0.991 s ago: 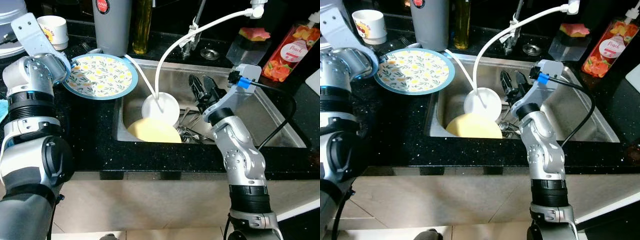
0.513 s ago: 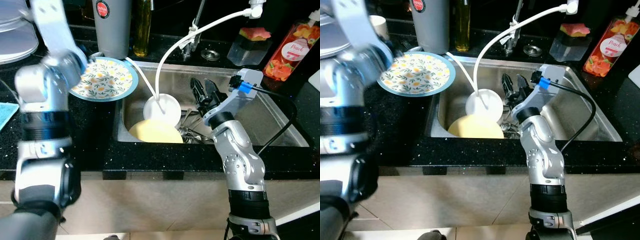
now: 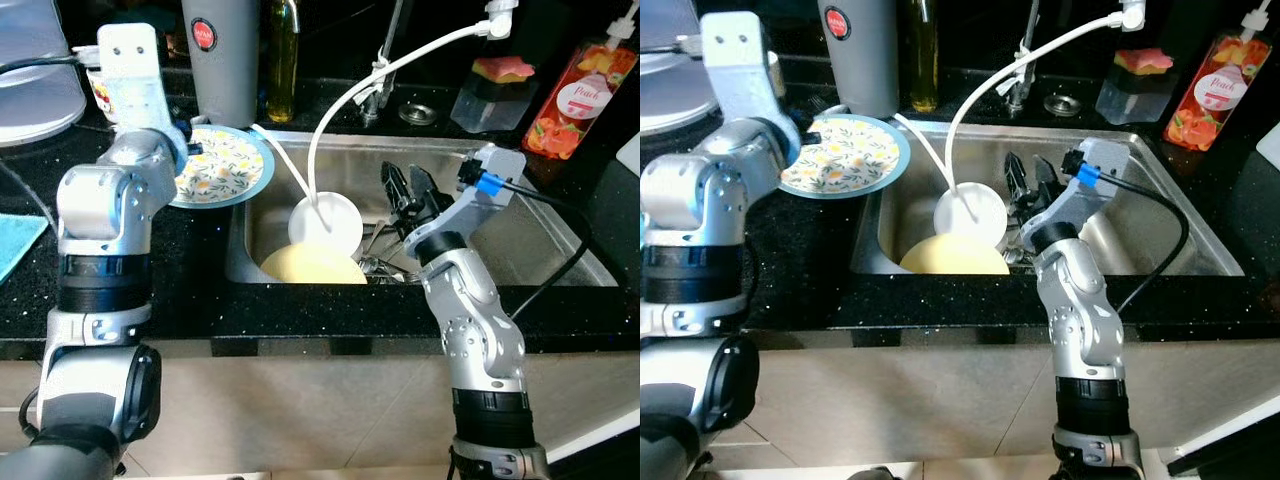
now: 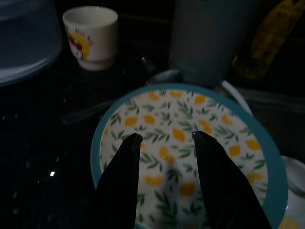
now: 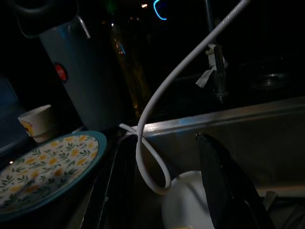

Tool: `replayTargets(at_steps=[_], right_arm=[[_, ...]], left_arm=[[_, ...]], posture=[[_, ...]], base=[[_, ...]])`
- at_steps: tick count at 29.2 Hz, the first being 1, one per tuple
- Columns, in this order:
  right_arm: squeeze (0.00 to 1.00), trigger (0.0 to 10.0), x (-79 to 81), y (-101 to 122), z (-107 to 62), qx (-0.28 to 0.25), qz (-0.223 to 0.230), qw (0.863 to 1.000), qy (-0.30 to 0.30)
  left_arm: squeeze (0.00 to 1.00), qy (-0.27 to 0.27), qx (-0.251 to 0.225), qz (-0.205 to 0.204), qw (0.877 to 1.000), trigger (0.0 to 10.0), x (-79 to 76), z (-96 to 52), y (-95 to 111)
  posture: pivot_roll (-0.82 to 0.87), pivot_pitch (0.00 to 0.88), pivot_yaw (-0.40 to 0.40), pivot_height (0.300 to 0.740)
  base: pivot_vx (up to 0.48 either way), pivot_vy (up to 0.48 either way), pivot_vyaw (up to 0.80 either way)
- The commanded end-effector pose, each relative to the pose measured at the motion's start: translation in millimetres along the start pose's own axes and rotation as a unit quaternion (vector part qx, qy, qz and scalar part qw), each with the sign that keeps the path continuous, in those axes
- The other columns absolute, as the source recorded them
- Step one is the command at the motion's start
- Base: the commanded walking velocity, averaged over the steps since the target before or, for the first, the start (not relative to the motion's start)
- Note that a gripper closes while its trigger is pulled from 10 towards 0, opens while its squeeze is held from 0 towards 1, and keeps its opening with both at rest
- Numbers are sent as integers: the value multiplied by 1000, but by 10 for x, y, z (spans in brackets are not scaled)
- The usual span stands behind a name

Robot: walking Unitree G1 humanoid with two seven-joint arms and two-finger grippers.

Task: Kitchen organization

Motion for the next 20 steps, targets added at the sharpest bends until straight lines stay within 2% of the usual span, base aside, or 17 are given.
replayTargets(at_steps=[1,6,16,20], right_arm=[[0,10000,3,16,-5,-8,-2,1000,-1],[0,10000,-1,8,-4,-6,-3,1000,0],[0,10000,16,-8,-8,-2,-8,1000,6],[0,10000,8,4,-12,0,-13,1000,9]], left_arm=[[0,1,13,-14,1000,10000,-1,-14,-38],[0,22,44,-52,997,10000,75,2,-112],[0,28,48,-71,996,10000,57,-14,-106],[0,30,81,-121,989,10000,47,-15,-175]], posture=[[312,13,-22,740],[310,9,-32,740],[300,3,-49,740],[295,0,-56,740]], base=[[0,0,0],[0,0,0],[0,0,0],[0,0,0]])
Point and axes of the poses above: a point about 5 cm out from each wrist's last joint towards the gripper, its own z axis pointing out of the wrist towards the gripper, its own y axis along the axis of the wrist's last joint, x = y × z, the point moved 1 cm from there along z, pointing out of the wrist towards the gripper, and after that the axes turned 1 degree about z, right-handed, at the moved point
